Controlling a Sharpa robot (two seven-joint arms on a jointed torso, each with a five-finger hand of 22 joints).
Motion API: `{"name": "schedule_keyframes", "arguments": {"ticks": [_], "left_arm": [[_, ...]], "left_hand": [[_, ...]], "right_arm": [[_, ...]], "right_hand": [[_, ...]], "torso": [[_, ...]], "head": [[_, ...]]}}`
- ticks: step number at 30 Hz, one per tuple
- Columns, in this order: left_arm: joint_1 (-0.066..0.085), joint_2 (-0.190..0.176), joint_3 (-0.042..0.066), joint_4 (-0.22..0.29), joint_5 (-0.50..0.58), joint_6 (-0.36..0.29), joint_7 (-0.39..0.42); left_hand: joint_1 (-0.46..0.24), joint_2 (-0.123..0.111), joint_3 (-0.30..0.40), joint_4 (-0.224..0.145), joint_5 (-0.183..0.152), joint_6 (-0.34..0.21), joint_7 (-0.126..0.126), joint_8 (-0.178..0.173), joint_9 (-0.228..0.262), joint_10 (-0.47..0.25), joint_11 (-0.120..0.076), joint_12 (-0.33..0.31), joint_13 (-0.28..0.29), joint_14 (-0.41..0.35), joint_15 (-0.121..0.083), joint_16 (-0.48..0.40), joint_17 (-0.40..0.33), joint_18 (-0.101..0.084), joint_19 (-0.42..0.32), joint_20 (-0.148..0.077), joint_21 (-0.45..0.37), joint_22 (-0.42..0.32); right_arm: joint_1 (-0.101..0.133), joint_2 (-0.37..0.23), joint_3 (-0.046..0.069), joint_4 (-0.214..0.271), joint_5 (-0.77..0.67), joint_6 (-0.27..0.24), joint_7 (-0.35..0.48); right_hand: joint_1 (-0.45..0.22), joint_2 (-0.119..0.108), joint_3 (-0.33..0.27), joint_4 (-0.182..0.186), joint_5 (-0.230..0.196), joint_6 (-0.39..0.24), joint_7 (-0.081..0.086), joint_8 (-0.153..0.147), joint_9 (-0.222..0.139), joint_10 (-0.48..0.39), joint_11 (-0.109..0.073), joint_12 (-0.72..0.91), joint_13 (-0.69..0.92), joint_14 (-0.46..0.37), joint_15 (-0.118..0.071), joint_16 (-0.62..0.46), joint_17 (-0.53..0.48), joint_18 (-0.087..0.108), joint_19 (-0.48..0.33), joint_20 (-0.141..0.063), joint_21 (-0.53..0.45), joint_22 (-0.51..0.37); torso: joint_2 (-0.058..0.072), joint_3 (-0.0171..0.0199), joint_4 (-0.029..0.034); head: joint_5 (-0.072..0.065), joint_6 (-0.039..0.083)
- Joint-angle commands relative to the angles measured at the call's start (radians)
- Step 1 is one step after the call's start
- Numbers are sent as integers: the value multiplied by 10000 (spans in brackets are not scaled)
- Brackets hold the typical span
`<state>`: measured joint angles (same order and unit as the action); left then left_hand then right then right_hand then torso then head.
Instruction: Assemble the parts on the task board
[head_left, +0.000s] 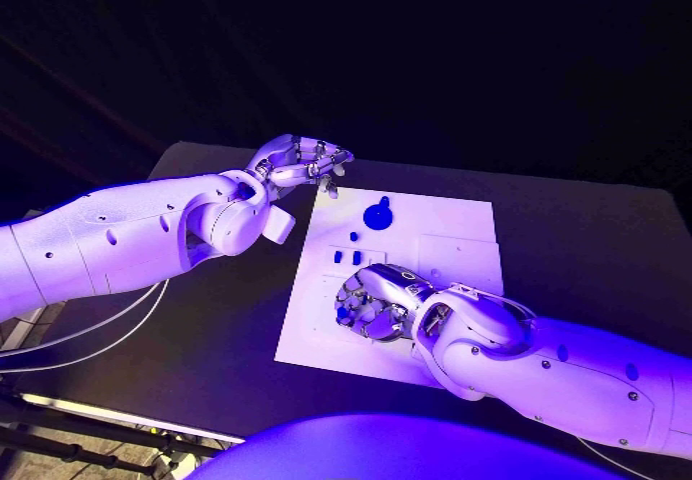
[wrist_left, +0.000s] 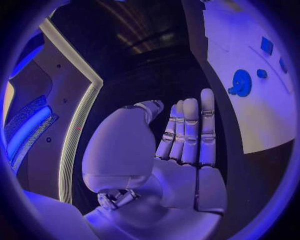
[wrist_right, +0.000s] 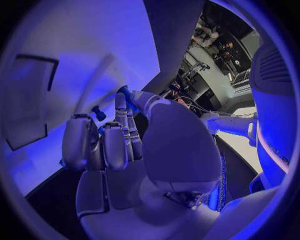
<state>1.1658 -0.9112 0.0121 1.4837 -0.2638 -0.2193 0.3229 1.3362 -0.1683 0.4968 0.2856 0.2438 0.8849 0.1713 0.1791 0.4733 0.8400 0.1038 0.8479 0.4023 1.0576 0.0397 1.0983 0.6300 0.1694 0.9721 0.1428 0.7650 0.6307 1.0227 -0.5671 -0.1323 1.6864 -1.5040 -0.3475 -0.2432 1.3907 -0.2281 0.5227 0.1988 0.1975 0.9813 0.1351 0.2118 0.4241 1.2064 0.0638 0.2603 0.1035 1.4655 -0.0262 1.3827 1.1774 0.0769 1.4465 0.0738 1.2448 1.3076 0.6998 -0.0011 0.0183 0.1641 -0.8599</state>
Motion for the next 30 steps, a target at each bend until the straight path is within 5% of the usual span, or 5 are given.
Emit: {"name": "schedule_keyframes", "arguments": {"ticks": [1, 8, 18, 23, 30], "left_arm": [[3, 3, 5, 28, 34, 174, 40], [3, -3, 5, 31, 34, 180, 18], [4, 5, 5, 16, 34, 287, -72], [3, -3, 4, -15, 34, 290, -79], [-5, -6, -7, -61, 36, 300, -80]], "left_hand": [[-37, 36, -61, 19, 27, -72, 12, -18, 2, -89, -4, 48, -12, -94, 3, -48, 10, 140, 51, -17, -34, -15], [-44, 42, -68, 24, 27, -74, 13, -18, 1, -92, -2, 50, -16, -94, 4, -50, 11, 140, 56, -16, -43, -22], [-54, 41, -78, 29, 26, -84, 16, -22, 0, -106, 1, 46, -22, -95, 5, -52, 12, 139, 60, -16, -51, -28], [-54, 41, -78, 29, 26, -84, 16, -22, 0, -106, 1, 46, -22, -95, 5, -52, 12, 139, 60, -16, -51, -28], [-54, 41, -78, 29, 26, -84, 16, -22, 0, -106, 1, 46, -22, -95, 5, -52, 12, 139, 60, -16, -51, -28]], "right_arm": [[-20, -70, -9, 24, -90, -97, 148], [-66, -333, -10, 207, -66, -528, 284], [46, -1322, 39, 1058, 396, -1717, 891], [366, -2225, 88, 1628, 1793, -1804, 1546], [969, -3717, 124, 2140, 4238, -1198, 1786]], "right_hand": [[-30, -188, -69, -15, -16, -243, 11, -174, -92, -108, -4, -64, 30, 330, 91, 3, 3, -49, -27, 80, -61, 261], [-192, -449, -350, -80, -14, -1455, 3, -927, -401, -380, -58, -21, 130, 292, 57, -37, -95, 0, -97, 81, -291, 139], [-105, -330, -1136, -49, 19, -1944, -107, -1225, -552, -505, -116, 214, 240, 228, 11, -191, -362, 81, -244, 44, -769, -142], [107, -179, -1524, 1, 30, -1870, -130, -1203, -566, -251, -220, 617, 437, 231, -73, -216, -392, 70, -192, -28, -746, -101], [143, -146, -1936, 183, -2, -714, -94, -519, -406, 348, -241, 3050, 2162, 261, -101, -210, -383, 29, -78, -72, -653, 29]], "torso": [[-9, -7, -4], [-13, -1, -1], [-26, -7, -25], [-48, 3, -30], [-130, -5, -88]], "head": [[-4, 1], [-32, 50], [-89, 109], [-214, 198], [-725, 340]]}}
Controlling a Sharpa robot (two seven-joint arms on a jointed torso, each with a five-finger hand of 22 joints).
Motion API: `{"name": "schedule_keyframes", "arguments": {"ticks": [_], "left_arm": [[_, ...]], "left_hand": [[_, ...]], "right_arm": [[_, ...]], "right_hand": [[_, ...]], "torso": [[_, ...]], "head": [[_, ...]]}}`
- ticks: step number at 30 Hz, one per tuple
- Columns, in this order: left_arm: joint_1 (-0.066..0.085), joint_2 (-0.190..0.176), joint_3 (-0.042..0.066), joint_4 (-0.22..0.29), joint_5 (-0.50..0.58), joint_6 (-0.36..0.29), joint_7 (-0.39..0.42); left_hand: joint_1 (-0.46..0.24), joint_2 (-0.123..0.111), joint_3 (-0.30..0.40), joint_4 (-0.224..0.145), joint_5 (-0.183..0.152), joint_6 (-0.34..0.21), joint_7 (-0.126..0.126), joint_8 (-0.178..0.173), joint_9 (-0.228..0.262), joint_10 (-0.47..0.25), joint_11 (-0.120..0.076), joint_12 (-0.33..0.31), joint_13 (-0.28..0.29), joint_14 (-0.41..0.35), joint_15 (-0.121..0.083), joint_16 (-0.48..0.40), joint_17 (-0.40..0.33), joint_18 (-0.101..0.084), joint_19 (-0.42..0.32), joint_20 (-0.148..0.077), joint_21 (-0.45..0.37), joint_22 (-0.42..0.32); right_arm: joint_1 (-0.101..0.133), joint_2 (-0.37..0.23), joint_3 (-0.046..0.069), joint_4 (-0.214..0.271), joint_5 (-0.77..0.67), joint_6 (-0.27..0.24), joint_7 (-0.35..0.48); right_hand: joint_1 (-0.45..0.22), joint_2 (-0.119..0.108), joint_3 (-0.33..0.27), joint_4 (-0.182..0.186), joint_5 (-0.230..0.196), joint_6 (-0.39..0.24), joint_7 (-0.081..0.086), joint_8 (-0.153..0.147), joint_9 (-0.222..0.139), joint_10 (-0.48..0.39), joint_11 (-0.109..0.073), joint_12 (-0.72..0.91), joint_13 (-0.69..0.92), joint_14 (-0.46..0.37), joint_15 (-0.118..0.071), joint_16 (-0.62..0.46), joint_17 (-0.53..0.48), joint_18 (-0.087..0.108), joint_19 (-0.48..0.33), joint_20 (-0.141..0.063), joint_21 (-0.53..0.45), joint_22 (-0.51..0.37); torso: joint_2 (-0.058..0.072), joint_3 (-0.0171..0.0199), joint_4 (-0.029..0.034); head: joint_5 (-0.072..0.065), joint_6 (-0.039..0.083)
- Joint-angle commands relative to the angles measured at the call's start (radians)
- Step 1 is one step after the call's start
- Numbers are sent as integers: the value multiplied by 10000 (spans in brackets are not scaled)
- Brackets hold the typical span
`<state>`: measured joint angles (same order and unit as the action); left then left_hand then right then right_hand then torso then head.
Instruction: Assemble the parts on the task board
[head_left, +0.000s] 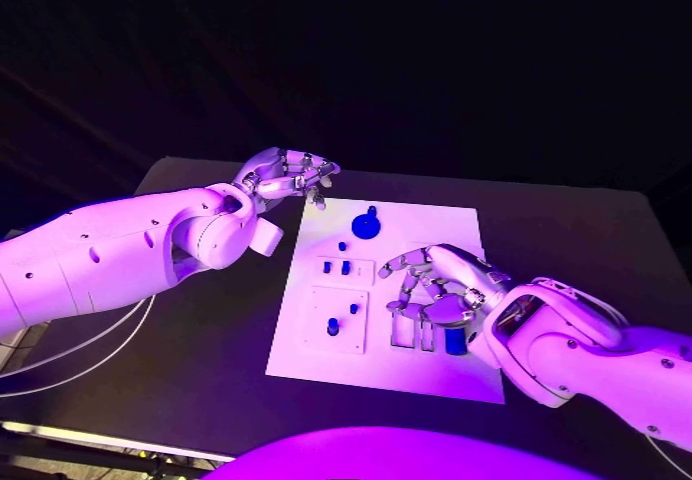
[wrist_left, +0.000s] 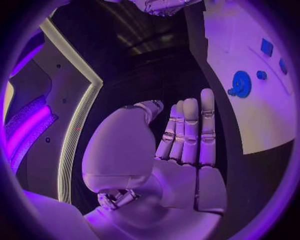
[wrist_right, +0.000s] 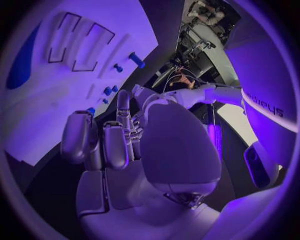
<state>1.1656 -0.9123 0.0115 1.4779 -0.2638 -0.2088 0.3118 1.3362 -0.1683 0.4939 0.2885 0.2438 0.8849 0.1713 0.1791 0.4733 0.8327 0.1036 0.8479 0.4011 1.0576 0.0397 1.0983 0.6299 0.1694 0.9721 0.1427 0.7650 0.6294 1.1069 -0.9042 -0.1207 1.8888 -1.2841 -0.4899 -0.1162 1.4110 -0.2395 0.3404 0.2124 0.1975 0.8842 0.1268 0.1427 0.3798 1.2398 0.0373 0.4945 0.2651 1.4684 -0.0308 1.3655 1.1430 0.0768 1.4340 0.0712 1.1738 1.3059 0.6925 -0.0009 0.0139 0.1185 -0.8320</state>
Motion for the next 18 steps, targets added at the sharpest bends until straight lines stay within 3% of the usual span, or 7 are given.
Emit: {"name": "schedule_keyframes", "arguments": {"ticks": [1, 2, 3, 4, 7, 11, 18], "left_arm": [[-4, 3, -3, -7, 36, 197, 31], [-6, 2, -5, -8, 37, 198, 31], [-9, 0, -7, -6, 38, 198, 32], [-10, -2, -9, -1, 41, 198, 33], [-14, -17, -12, 25, 46, 198, 38], [-19, -42, -16, 50, 49, 189, 39], [-29, -38, -32, 80, 51, 186, 35]], "left_hand": [[-54, 41, -49, 0, 26, -84, 16, -22, 0, -32, 3, 46, -10, -95, 5, -52, 13, 140, 61, -15, -52, -15], [-67, 42, -59, 5, 25, -89, 18, -23, -1, -40, 6, 45, -15, -96, 8, -54, 14, 139, 64, -14, -59, -21], [-67, 42, -59, 5, 25, -89, 18, -23, -1, -40, 6, 45, -15, -96, 8, -54, 14, 139, 64, -14, -59, -21], [-67, 42, -59, 5, 25, -89, 18, -23, -1, -40, 6, 45, -15, -96, 8, -54, 14, 139, 64, -14, -59, -21], [-91, 45, -74, 15, 24, -92, 22, -24, -2, -45, 11, 46, -20, -97, 11, -56, 15, 138, 68, -12, -69, -28], [-91, 45, -74, 15, 24, -92, 22, -24, -2, -45, 11, 46, -20, -97, 11, -56, 15, 138, 68, -12, -69, -28], [-100, 49, -78, 17, 24, -93, 22, -24, -2, -46, 12, 46, -21, -98, 12, -57, 15, 138, 69, -12, -73, -31]], "right_arm": [[187, -553, 10, 148, 2259, 291, 468], [238, -765, 11, 178, 2437, 351, 413], [287, -1025, 12, 218, 2596, 445, 350], [324, -1277, 12, 264, 2673, 547, 282], [359, -1875, 7, 421, 2441, 812, 27], [310, -2493, -13, 660, 1719, 1100, -426], [58, -3118, -80, 946, 854, 1229, -1492]], "right_hand": [[-341, 6, -376, 260, 47, 687, -5, 550, 164, 265, 39, 2845, 2619, 314, -94, 130, 224, -8, 155, -39, 295, 219], [-513, 92, -606, 498, -16, 699, -3, 864, 274, 562, 60, 5785, 6065, 367, -20, 302, 526, -49, 228, -64, 468, 362], [-658, 89, -740, 611, -11, 809, -42, 1055, 372, 1079, -27, 6982, 7545, 433, -64, 463, 814, -82, 280, -37, 600, 456], [-760, 240, -953, 742, 4, 706, -84, 1446, 606, 1222, -35, 8103, 8973, 473, -52, 631, 1100, -91, 328, -88, 716, 561], [-1323, 474, -1411, 764, 12, 801, -233, 2056, 1007, 1973, -131, 9340, 10766, 620, -151, 1054, 1921, -155, 440, -110, 1023, 796], [-1657, 614, -1841, 793, 18, 755, -299, 2330, 1243, 2246, -185, 9690, 11342, 697, -204, 1296, 2415, -228, 566, -175, 1385, 1053], [-1877, 793, -2408, 814, 40, 697, -322, 2376, 1321, 2335, -204, 9763, 11524, 779, -218, 1525, 2922, -358, 777, -195, 2024, 1474]], "torso": [[-76, -12, -55], [-85, -14, -59], [-101, -20, -67], [-110, -26, -69], [-105, -30, -64], [-125, -21, -109], [-152, -48, -139]], "head": [[-414, 91], [-544, 114], [-644, 125], [-721, 151], [-960, 205], [-1061, 206], [-1258, 154]]}}
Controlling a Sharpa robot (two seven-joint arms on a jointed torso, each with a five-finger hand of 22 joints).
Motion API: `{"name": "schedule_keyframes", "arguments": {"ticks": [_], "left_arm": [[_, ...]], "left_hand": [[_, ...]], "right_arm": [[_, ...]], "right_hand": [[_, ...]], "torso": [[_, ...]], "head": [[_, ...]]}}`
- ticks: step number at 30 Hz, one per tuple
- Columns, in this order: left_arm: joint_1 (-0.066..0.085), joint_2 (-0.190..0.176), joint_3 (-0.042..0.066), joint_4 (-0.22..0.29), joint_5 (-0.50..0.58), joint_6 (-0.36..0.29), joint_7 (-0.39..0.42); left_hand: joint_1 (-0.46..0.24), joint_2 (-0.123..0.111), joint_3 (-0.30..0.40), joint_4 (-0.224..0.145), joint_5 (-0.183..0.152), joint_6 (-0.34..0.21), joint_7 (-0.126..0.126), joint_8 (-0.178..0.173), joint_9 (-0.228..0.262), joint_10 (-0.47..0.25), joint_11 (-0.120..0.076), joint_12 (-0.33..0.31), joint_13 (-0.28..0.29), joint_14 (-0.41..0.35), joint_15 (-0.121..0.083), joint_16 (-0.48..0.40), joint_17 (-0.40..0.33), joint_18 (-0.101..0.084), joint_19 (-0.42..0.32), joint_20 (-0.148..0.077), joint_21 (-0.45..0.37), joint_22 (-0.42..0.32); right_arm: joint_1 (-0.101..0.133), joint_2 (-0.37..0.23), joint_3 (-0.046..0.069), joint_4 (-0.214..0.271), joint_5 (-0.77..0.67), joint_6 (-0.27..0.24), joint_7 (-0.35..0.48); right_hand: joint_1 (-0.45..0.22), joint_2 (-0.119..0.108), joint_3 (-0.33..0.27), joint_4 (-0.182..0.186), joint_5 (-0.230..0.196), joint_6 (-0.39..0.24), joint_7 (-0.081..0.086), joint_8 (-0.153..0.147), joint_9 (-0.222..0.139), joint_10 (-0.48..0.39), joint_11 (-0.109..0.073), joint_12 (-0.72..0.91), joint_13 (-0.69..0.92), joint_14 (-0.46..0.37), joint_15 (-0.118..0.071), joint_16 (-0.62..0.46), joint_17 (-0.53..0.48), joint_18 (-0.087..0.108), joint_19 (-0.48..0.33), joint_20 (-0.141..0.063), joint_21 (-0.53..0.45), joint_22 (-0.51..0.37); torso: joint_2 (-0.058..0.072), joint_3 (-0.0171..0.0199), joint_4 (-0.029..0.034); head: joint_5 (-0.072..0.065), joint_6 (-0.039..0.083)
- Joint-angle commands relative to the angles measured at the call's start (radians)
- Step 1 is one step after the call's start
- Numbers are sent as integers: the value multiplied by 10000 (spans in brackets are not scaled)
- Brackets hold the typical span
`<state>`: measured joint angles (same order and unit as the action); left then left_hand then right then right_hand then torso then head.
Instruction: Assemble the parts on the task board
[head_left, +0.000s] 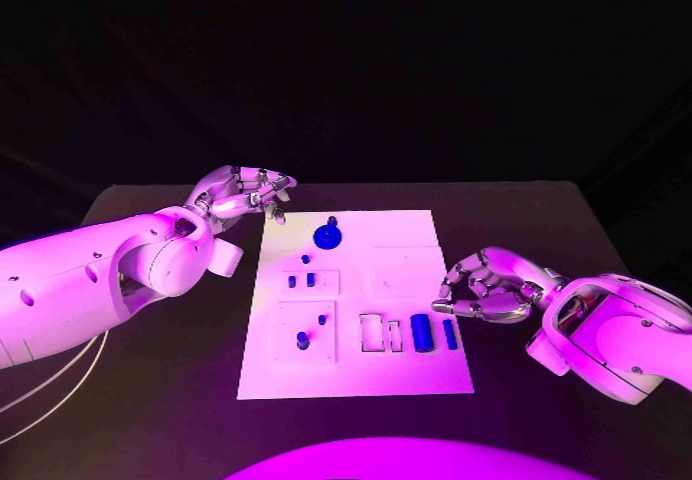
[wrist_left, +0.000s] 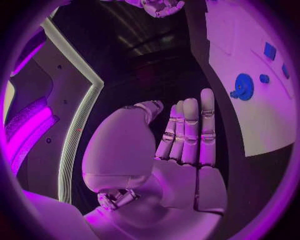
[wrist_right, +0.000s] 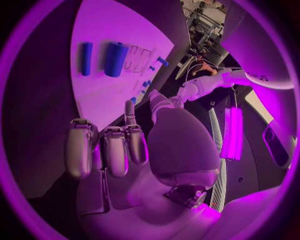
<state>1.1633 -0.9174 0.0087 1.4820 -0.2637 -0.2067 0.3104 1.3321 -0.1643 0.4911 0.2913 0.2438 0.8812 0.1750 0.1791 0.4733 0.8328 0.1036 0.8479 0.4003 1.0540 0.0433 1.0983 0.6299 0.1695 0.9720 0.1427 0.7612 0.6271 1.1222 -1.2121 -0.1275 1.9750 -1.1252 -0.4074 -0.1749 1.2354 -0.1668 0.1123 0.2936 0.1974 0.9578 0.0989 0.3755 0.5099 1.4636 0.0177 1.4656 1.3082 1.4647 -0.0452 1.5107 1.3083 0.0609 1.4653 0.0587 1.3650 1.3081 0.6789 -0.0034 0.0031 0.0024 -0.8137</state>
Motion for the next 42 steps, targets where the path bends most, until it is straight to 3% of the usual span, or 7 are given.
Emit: {"name": "schedule_keyframes", "arguments": {"ticks": [1, 6, 9, 16, 22, 31, 42], "left_arm": [[-8, 17, -7, 44, 50, 165, 52], [-17, 28, -13, 64, 50, 177, 59], [-22, 25, -14, 73, 51, 175, 58], [-27, 5, -15, 92, 59, 181, 56], [-29, -24, -15, 96, 67, 191, 46], [-29, -44, -15, 88, 70, 213, 30], [-29, -72, -15, 100, 71, 170, 53]], "left_hand": [[-59, 7, -53, -15, 24, -58, -15, -24, -3, -48, 11, 47, -14, -62, -23, -58, 16, 137, 71, -11, -38, -11], [-59, 7, -53, -15, 24, -58, -15, -24, -3, -48, 11, 47, -14, -62, -23, -58, 16, 137, 71, -11, -38, -11], [-59, 7, -53, -15, 24, -58, -15, -24, -3, -48, 11, 47, -14, -62, -23, -58, 16, 137, 71, -11, -38, -11], [-67, 13, -60, -16, 26, -58, -15, -23, -3, -50, 11, 50, -18, -63, -22, -60, 17, 137, 75, -10, -46, -17], [-67, 13, -60, -16, 26, -58, -15, -23, -3, -50, 11, 50, -18, -63, -22, -60, 17, 137, 75, -10, -46, -17], [-82, 21, -67, -12, 27, -59, -13, -23, -3, -52, 13, 52, -21, -64, -21, -61, 18, 137, 78, -9, -53, -22], [-82, 21, -67, -12, 27, -59, -13, -23, -3, -52, 13, 52, -21, -64, -21, -61, 18, 137, 78, -9, -53, -22]], "right_arm": [[-148, -38, -17, 102, -835, 372, -1071], [-329, 153, -29, 98, -1252, 292, -1754], [-409, 328, -31, 46, -1488, 233, -2072], [-666, 747, -31, -70, -2101, 267, -2815], [-781, 954, -31, -169, -2886, 300, -3492], [-868, 1205, -29, -237, -3335, 511, -3738], [-1002, 1551, -28, -564, -3369, 709, -3792]], "right_hand": [[-170, 108, -221, 5, 43, -21, -51, 59, 29, 114, -15, 59, 1120, 829, -78, 108, 1347, -213, 487, -74, 184, 1500], [-306, 305, -522, 9, 50, 83, -96, 109, 66, 343, -52, 269, 1476, 938, -101, 354, 1954, -323, 652, -94, 723, 1841], [-376, 425, -606, 10, 57, 123, -111, 129, 80, 350, -64, 268, 1493, 946, -107, 377, 2006, -333, 665, -99, 776, 1880], [-500, 371, -835, 17, 58, 124, -115, 133, 93, 325, -66, 230, 1469, 954, -110, 400, 2065, -334, 662, -102, 781, 1893], [-652, 314, -1143, 28, 82, 186, -136, 196, 136, 294, -79, 180, 1441, 958, -114, 416, 2108, -333, 656, -102, 783, 1908], [-999, 358, -1469, 38, 105, 314, -198, 355, 227, 282, -129, 140, 1437, 962, -151, 427, 2139, -332, 651, -125, 784, 1924], [-1413, 349, -1777, 44, 120, 300, -221, 463, 298, 263, -150, 93, 1421, 959, -173, 422, 2130, -324, 636, -147, 744, 1917]], "torso": [[-13, -15, -35], [-24, -23, -12], [-2, -25, 1], [0, -31, -33], [1, -13, -22], [-5, -17, -32], [3, -27, -16]], "head": [[-116, -38], [-252, -69], [-245, -71], [-237, -108], [-230, -135], [-194, -100], [-145, -174]]}}
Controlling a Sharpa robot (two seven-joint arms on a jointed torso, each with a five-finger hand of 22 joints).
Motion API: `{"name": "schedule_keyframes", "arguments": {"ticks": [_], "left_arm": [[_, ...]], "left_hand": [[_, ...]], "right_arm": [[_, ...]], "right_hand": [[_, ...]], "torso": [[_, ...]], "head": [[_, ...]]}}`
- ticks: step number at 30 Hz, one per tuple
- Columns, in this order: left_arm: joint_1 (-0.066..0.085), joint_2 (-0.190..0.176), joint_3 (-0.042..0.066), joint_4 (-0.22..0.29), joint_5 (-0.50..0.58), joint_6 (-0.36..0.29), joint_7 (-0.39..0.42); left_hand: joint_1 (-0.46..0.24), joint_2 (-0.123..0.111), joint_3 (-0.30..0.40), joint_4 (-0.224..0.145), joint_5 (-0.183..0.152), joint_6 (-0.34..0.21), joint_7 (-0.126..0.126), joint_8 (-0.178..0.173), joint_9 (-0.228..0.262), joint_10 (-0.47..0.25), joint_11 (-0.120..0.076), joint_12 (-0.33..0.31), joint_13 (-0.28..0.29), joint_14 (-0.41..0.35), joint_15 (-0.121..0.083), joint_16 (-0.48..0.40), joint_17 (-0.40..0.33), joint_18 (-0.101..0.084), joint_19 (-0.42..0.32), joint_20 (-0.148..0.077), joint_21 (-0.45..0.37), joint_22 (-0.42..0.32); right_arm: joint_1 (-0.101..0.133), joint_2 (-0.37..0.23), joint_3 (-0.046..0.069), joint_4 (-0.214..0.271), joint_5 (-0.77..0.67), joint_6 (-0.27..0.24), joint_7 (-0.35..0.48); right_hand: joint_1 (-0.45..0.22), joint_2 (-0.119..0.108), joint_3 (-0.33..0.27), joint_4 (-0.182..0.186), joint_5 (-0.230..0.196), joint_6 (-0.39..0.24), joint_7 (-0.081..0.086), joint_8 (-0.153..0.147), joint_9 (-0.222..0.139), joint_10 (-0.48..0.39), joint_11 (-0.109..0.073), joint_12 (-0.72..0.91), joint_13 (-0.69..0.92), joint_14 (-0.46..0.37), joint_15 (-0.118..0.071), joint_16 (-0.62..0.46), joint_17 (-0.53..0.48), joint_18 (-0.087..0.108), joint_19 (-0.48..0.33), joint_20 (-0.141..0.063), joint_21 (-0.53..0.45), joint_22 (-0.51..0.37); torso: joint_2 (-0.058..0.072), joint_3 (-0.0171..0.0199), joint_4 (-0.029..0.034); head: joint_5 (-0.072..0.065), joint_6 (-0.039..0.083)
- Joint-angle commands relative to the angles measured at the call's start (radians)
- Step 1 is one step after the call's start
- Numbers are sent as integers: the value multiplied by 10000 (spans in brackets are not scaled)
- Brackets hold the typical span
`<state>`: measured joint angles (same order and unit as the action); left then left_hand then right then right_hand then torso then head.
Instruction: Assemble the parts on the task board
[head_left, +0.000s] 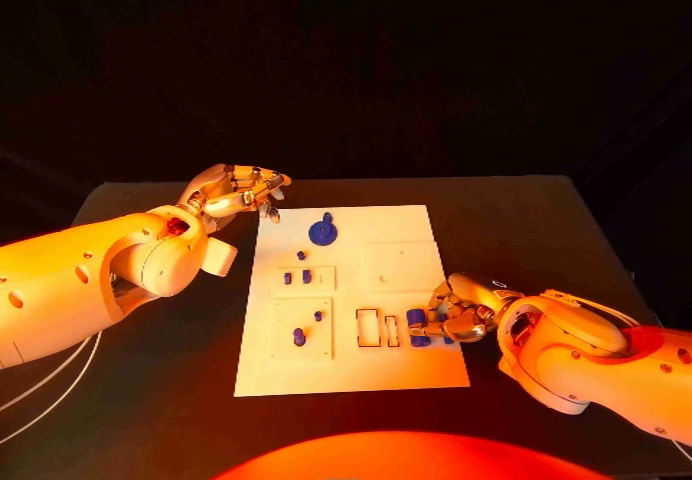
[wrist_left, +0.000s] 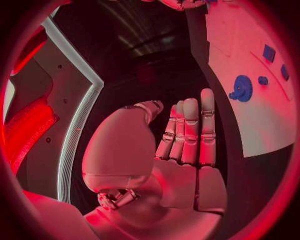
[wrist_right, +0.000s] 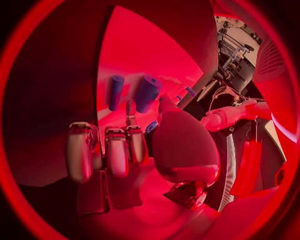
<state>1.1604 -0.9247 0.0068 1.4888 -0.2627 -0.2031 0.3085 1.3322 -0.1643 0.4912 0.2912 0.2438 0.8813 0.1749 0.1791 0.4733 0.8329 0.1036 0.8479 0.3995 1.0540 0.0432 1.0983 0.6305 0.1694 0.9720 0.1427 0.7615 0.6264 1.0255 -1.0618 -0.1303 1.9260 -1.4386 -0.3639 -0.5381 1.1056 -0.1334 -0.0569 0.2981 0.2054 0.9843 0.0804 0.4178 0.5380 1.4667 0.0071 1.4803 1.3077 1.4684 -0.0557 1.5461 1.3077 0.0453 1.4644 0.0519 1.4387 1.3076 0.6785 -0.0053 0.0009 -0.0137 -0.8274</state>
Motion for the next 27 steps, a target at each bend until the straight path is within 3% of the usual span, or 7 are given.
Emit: {"name": "schedule_keyframes", "arguments": {"ticks": [1, 7, 17, 21, 24, 27], "left_arm": [[1, -5, 3, 33, 62, 127, 74], [1, -22, 3, 49, 64, 117, 77], [2, -31, 3, 70, 65, 114, 78], [2, -36, 3, 72, 65, 107, 79], [2, -36, 3, 73, 65, 110, 77], [2, -34, 3, 68, 65, 111, 76]], "left_hand": [[-82, 21, -68, -11, 26, -60, -13, -23, -3, -53, 13, 52, -13, -65, -20, -61, 11, 137, 79, -9, -56, -14], [-82, 21, -68, -11, 26, -60, -13, -23, -3, -53, 13, 52, -13, -65, -20, -61, 11, 137, 79, -9, -56, -14], [-82, 21, -68, -11, 26, -60, -13, -23, -3, -53, 13, 52, -13, -65, -20, -61, 11, 137, 79, -9, -56, -14], [-82, 21, -68, -11, 26, -60, -13, -23, -3, -53, 13, 52, -13, -65, -20, -61, 11, 137, 79, -9, -56, -14], [-110, 42, -83, -14, 32, -68, -13, -25, -5, -56, 13, 60, -21, -66, -18, -65, 15, 137, 89, -6, -76, -29], [-110, 42, -83, -14, 32, -68, -13, -25, -5, -56, 13, 60, -21, -66, -18, -65, 15, 137, 89, -6, -76, -29]], "right_arm": [[-47, 78, 0, -116, -233, 320, -164], [-109, 241, 0, -306, -215, 668, -187], [-188, 438, -5, -496, -232, 1162, -215], [-211, 460, -6, -480, -238, 999, -223], [-218, 460, -5, -444, -154, 631, -218], [-220, 433, 0, -366, 129, 177, -191]], "right_hand": [[-165, 47, -180, -5, 38, 28, -39, 60, 31, 232, -47, -58, 1431, 922, -70, 68, 2141, -169, 645, -81, 8, 1925], [-192, 78, -313, -11, 39, 29, -46, 100, 56, 226, -52, -73, 1426, 922, -73, 68, 2140, -162, 634, -84, -24, 1913], [698, 185, -376, -45, 12, -16, -74, 266, 153, 217, -77, -120, 1437, 934, -94, 87, 2204, -160, 627, -102, -42, 1927], [1428, 324, -225, -99, -9, -64, -81, 314, 173, 228, -87, -127, 1463, 939, -105, 94, 2226, -163, 632, -113, -34, 1943], [2067, 628, 297, -97, 13, 2, -132, 351, 154, 267, -131, -101, 1520, 944, -137, 103, 2253, -174, 652, -136, 19, 1981], [2115, 739, 469, -56, 8, 81, -160, 386, 145, 285, -157, -90, 1545, 945, -157, 105, 2258, -185, 670, -153, 69, 2011]], "torso": [[7, -9, 8], [-3, -17, -6], [-6, -17, -1], [-5, -14, -6], [-3, -12, -2], [-5, -7, -3]], "head": [[19, -39], [33, -68], [25, -82], [24, -65], [41, -45], [43, -40]]}}
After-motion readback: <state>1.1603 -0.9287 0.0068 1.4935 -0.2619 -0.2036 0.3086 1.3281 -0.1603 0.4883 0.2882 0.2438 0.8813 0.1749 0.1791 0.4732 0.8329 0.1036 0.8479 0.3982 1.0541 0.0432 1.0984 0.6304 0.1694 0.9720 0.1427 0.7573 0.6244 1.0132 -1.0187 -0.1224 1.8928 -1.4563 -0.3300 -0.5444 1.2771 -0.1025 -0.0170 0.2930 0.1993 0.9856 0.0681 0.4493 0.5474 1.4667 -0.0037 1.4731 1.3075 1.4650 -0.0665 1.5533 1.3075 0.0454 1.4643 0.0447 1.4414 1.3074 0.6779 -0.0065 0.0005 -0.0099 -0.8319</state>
